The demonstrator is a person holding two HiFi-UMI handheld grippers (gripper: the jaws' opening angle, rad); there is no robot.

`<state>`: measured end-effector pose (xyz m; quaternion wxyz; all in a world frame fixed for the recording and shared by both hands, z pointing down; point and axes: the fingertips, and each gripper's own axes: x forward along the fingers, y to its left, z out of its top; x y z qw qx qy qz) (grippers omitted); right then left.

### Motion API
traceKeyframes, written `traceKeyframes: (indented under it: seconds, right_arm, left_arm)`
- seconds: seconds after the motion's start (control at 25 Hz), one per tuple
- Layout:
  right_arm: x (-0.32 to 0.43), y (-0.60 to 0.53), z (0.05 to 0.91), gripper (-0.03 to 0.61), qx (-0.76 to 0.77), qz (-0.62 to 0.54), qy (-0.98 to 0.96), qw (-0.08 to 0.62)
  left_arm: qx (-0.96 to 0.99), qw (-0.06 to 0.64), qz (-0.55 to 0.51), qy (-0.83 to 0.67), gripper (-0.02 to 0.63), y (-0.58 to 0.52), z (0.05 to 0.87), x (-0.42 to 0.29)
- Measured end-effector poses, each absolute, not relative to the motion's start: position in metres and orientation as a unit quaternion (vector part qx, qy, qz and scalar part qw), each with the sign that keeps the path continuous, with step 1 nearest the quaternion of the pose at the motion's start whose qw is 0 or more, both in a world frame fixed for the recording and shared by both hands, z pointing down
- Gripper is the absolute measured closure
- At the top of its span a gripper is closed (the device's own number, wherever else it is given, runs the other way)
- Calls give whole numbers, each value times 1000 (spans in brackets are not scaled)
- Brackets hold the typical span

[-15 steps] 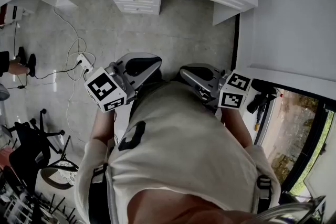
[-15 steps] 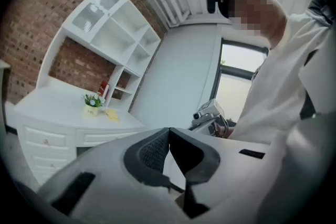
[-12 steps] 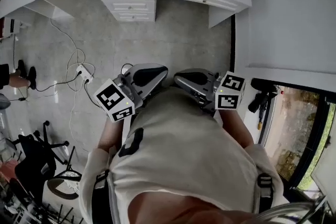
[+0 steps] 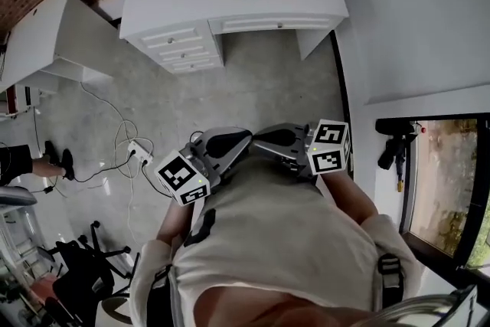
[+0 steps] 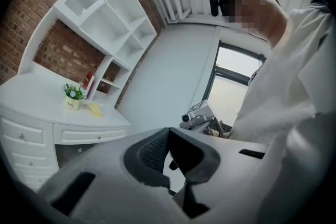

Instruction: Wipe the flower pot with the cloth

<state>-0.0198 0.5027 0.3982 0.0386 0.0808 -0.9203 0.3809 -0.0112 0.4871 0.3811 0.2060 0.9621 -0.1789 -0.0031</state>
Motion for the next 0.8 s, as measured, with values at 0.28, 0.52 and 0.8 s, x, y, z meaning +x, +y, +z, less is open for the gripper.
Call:
traceKeyframes:
  seconds: [0.28, 0.52, 0.8]
  right_arm:
    - [9, 510, 391, 571, -22, 314, -946, 78]
    - [24, 513, 385, 571, -120, 261, -950, 126]
    - [71, 528, 381, 571, -241, 248, -923, 168]
  left_arm:
    - [977, 191, -4, -98, 592, 482, 365, 50]
    - [983, 165, 30, -70, 594, 471, 357, 95]
    - [984, 162, 41, -54, 594, 474, 349, 144]
